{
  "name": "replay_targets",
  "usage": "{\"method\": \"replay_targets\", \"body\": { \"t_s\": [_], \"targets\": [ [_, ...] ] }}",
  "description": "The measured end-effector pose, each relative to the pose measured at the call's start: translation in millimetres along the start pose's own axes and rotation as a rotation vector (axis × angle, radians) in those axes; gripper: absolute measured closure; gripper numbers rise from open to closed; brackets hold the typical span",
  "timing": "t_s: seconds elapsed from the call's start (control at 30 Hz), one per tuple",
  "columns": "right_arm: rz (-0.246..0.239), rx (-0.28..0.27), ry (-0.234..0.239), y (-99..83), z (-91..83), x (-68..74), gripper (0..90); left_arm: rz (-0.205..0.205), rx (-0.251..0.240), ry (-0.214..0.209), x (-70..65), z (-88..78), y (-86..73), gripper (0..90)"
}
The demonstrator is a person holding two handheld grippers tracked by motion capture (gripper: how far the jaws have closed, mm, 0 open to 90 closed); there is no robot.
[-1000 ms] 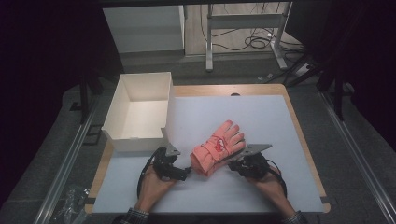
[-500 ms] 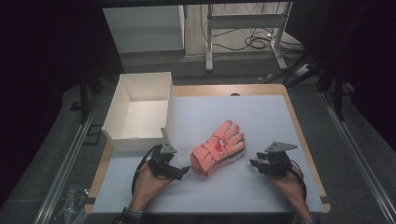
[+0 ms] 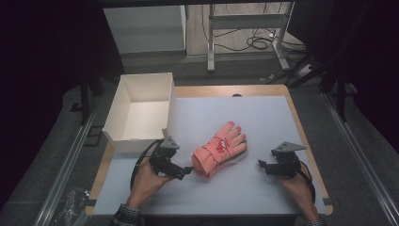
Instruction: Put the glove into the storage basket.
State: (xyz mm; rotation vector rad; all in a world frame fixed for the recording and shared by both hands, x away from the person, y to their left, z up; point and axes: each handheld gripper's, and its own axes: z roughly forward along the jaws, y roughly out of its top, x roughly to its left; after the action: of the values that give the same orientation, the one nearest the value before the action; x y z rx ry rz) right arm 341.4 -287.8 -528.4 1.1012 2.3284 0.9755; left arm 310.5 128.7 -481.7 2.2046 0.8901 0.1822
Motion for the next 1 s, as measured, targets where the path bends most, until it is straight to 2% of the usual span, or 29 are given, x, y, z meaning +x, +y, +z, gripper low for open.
{"method": "replay_targets", "body": {
  "t_s": [0.2, 0.33, 0.53, 0.8, 0.9, 1.0],
  "targets": [
    [-0.001, -0.004, 0.002, -0.9, 0.3, -0.6, 26.2, 0.051, 0.028, -0.012, -11.2, 4.2, 27.8, 0.0],
    [-0.001, -0.007, 0.002, -1.2, 0.4, -0.3, 26.1, 0.082, 0.047, -0.018, -17.9, 14.3, 45.9, 0.0],
    [0.0, -0.007, 0.0, -1.4, 0.3, 0.0, 25.8, 0.101, 0.068, -0.027, -23.1, 34.4, 67.3, 0.0],
    [0.0, -0.007, -0.002, -1.5, 0.2, 0.3, 25.6, 0.102, 0.1, -0.039, -25.2, 64.1, 77.9, 0.0],
    [0.0, -0.007, -0.003, -1.6, 0.3, 0.4, 25.5, 0.128, 0.14, -0.018, -28.8, 75.0, 78.4, 0.0],
    [0.0, -0.007, -0.004, -1.6, 0.3, 0.4, 25.4, 0.131, 0.166, -0.014, -30.5, 85.7, 76.3, 0.0]
  ]
}}
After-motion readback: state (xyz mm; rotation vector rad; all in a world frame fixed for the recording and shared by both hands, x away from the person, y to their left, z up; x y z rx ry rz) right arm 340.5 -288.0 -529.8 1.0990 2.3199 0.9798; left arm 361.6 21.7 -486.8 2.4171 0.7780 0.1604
